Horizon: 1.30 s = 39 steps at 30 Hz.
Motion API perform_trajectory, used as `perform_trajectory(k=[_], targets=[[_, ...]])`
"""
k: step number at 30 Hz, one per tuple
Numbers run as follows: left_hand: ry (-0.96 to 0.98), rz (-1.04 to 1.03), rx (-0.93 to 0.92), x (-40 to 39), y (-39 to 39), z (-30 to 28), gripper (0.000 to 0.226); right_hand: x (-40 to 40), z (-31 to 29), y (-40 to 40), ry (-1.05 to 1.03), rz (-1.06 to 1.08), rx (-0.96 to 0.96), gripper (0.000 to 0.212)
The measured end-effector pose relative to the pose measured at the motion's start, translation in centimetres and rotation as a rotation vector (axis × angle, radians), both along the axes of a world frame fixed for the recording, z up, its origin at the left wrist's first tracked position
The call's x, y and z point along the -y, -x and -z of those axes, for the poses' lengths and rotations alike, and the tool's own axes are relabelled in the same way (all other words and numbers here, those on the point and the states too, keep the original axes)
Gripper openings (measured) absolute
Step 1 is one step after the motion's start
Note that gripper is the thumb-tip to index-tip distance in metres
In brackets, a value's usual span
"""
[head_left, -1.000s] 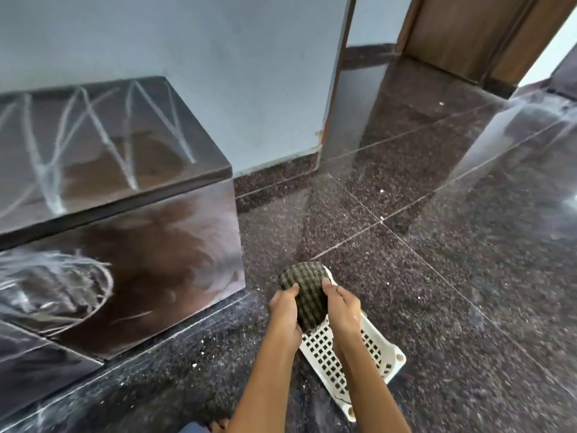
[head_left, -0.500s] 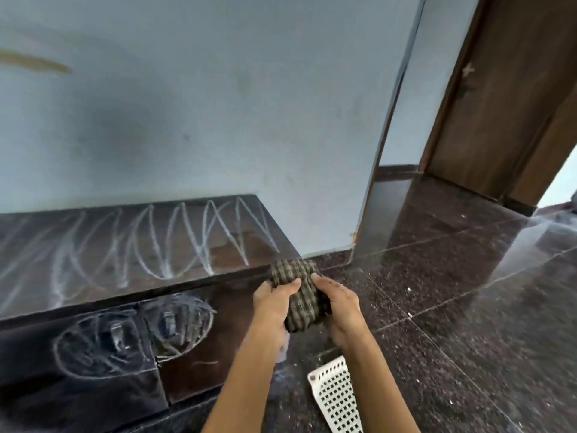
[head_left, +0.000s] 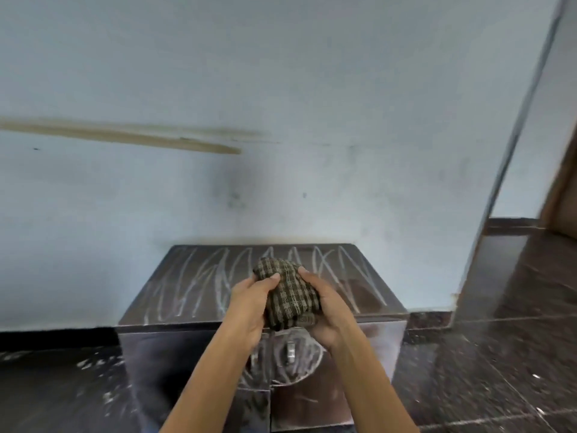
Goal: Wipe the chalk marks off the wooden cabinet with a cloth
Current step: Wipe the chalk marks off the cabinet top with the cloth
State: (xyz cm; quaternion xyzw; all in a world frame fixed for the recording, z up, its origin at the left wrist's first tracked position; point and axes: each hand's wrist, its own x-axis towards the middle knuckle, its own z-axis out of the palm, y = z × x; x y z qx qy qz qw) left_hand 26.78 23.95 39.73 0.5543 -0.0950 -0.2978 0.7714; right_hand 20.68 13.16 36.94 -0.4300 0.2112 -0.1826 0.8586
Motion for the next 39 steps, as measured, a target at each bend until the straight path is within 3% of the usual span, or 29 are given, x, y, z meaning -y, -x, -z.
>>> perform_trajectory(k=[5,9,14,20,24,28,30,33,36,38,39], targets=[[-0.001,-0.176,0.008,-3.3,-3.2,1.2,0.012,-4.3,0.3,-4.4,-0.245,-0.072,0.094,0.033],[0.012,-0.284,-0.082,-5.2,-6.1,3.2,0.024,-7.5,1.3,-7.7,-0.379,-0.09,0.102,0.04],[-0.007,-0.397,-0.109,-7.4,-9.6,5.3,0.022,-10.8,2.8,-11.8,-0.501,-0.125,0.087,0.034],[-0.231,-0.408,0.052,-10.0,-13.3,6.0,0.009,-13.1,4.2,-15.8,-0.438,-0.111,-0.034,0.033],[-0.404,-0.419,0.13,-11.2,-15.9,6.8,0.014,-13.9,5.2,-18.2,-0.333,-0.094,-0.151,0.039],[-0.572,-0.452,0.166,-12.7,-17.4,7.5,0.016,-13.9,4.3,-19.9,0.023,0.013,-0.186,0.033],[-0.67,-0.542,0.195,-13.5,-18.2,7.7,0.014,-14.1,3.3,-20.2,0.438,0.113,-0.206,0.035],[-0.627,-0.63,0.141,-14.3,-19.7,7.8,0.04,-15.2,2.6,-21.0,1.148,0.213,-0.216,0.039],[-0.575,-0.598,0.086,-14.6,-20.5,7.5,0.049,-16.5,2.8,-21.7,1.535,-0.046,-0.34,0.033],[-0.53,-0.568,0.045,-14.7,-20.5,7.5,0.046,-17.5,3.2,-22.0,1.71,-0.28,-0.473,0.035],[-0.507,-0.559,0.024,-14.7,-20.6,7.6,0.047,-17.7,3.4,-22.2,1.772,-0.3,-0.522,0.038]])
